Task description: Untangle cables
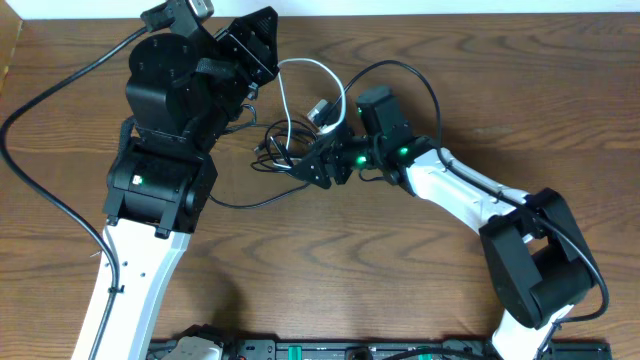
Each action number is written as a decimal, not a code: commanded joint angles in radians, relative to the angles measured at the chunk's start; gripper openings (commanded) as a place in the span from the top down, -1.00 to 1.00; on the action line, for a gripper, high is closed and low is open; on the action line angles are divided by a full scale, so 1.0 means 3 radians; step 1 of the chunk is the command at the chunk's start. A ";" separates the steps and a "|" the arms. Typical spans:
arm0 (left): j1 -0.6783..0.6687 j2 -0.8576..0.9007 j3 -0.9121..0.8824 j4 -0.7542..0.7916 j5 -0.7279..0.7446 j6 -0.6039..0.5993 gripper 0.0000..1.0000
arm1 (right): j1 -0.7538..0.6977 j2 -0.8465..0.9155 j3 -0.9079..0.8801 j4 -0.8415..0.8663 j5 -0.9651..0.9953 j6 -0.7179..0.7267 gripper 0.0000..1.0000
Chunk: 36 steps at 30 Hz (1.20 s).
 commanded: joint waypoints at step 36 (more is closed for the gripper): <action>0.0802 0.0228 0.0051 -0.1228 -0.0048 0.0954 0.85 | -0.0562 -0.0910 0.0048 -0.1738 0.0922 0.0539 0.97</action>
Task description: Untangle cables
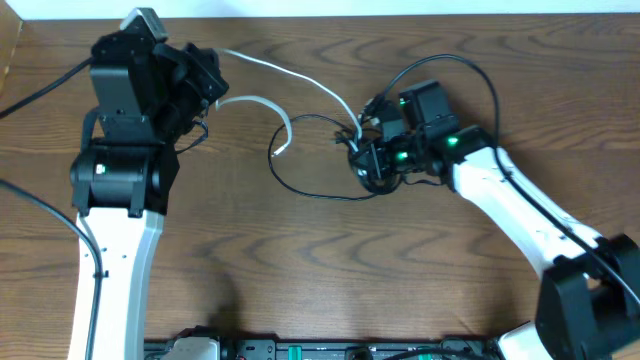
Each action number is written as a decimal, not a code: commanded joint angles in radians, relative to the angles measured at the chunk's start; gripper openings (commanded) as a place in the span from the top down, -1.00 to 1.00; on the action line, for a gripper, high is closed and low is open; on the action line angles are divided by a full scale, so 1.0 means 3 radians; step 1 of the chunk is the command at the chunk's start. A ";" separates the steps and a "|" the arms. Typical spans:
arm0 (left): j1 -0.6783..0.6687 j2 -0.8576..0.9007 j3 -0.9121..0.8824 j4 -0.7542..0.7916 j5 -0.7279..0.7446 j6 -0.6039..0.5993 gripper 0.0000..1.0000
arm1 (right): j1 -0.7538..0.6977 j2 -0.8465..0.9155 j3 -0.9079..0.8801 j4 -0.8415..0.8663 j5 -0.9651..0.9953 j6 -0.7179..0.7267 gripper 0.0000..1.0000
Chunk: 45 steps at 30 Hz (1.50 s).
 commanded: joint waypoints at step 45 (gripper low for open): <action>-0.0520 0.1551 -0.0107 -0.0903 0.0787 0.0626 -0.31 | -0.0323 0.0122 0.0118 0.0008 0.0604 0.0977 -0.24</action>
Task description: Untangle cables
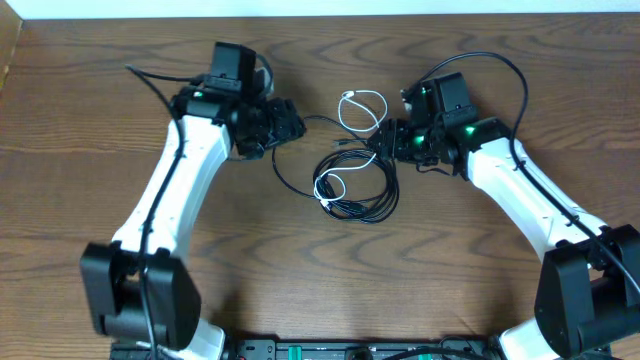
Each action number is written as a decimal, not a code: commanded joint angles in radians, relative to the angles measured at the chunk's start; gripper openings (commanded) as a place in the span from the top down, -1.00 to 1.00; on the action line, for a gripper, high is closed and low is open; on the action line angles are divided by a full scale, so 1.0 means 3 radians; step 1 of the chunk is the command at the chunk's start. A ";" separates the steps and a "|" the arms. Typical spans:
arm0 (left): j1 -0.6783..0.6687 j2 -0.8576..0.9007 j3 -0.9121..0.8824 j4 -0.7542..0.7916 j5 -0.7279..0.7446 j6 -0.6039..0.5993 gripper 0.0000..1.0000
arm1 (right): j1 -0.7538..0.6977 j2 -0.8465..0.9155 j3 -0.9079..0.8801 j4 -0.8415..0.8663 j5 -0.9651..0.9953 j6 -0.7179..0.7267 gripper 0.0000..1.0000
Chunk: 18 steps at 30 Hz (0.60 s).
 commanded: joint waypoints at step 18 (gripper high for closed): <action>-0.0444 0.0944 -0.0048 -0.0292 -0.0066 0.0056 0.20 | -0.0237 0.0005 0.0074 -0.0069 0.0151 -0.0430 -0.27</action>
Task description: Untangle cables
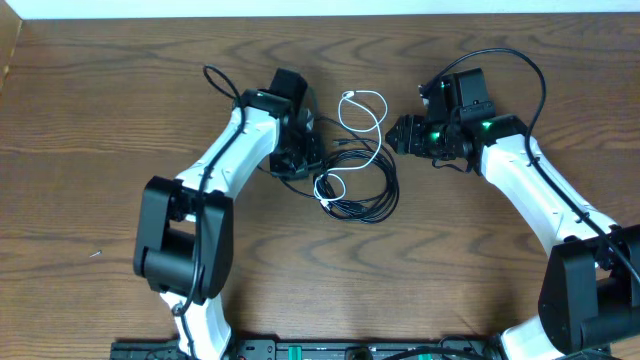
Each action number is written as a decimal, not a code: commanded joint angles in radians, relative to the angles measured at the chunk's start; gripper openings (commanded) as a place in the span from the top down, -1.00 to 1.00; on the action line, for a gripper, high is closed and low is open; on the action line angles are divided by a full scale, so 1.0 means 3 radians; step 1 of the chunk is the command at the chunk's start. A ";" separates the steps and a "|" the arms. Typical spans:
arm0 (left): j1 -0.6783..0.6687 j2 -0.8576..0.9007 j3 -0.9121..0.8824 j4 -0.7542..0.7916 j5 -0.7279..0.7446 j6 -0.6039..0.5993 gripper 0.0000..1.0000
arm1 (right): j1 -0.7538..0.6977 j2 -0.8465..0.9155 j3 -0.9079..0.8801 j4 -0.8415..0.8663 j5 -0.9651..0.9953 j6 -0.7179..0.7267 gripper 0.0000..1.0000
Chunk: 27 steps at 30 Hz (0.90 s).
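Observation:
A thin white cable [362,104] loops at the table's middle and runs down into a coil of black cable [370,195]. The two still overlap around the white plug end [327,187]. My left gripper [303,162] points down and to the right at the left edge of the pile, right by a black strand; its jaws are hidden under the wrist. To the right of the cables is my right gripper [399,134], its fingers apart, holding nothing.
The dark wooden table [90,120] carries only the cables. Each arm's own black supply cable [520,60] arcs above it. A black rail [300,350] runs along the front edge, and a white wall edge lies at the back.
My left gripper has moved right and down, from the far left of the pile to its left edge. The right gripper has come off the cables and sits a little further right. The pile barely changed.
Both grippers first met over a tight knot at the middle. Then they stood far apart with the white cable stretched between them. Later the cables lay in a looser pile between the grippers, and now the right gripper is off it.

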 commanded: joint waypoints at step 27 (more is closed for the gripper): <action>-0.0106 0.0187 -0.0340 0.0389 -0.0242 -0.0104 0.85 | 0.0013 0.0005 0.0074 -0.0008 0.0009 -0.0182 -0.29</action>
